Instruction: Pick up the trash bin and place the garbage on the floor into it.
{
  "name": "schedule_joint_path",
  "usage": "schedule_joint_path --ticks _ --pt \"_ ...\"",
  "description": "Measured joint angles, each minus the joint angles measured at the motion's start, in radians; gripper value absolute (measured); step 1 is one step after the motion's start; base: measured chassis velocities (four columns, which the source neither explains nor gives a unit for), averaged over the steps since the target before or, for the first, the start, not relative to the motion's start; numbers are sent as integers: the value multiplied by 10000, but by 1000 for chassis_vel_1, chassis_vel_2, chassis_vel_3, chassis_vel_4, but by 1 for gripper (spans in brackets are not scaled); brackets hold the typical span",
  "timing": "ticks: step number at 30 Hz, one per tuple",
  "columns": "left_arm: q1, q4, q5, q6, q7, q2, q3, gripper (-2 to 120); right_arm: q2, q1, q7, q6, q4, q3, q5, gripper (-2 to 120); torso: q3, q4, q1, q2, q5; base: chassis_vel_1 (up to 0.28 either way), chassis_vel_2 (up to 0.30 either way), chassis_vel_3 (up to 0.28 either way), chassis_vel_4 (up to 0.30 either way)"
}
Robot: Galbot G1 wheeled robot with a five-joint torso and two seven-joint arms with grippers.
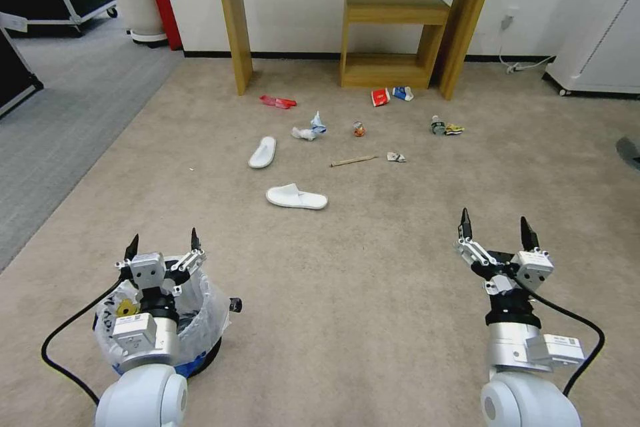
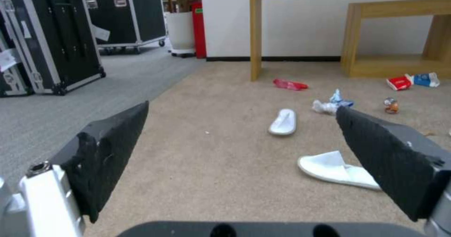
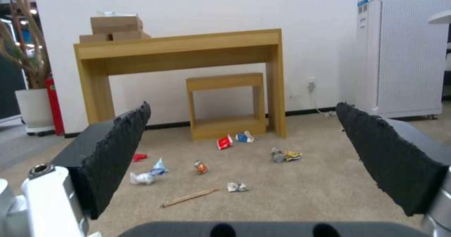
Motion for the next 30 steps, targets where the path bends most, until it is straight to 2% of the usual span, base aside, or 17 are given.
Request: schedule_joint_path --ticks 8,14,30 --pt "0 74 23 -98 25 3 -5 100 -16 55 -42 -6 -58 30 14 100 0 0 0 0 0 0 0 0 0" --pt "-11 90 -1 -118 25 21 -31 100 9 61 -52 39 -82 36 -29 100 0 -1 0 0 1 129 93 -96 -103" --pt "10 94 -9 -211 14 24 -52 99 17 29 -59 163 -87 46 -70 100 0 0 -1 1 2 270 269 -251 -281"
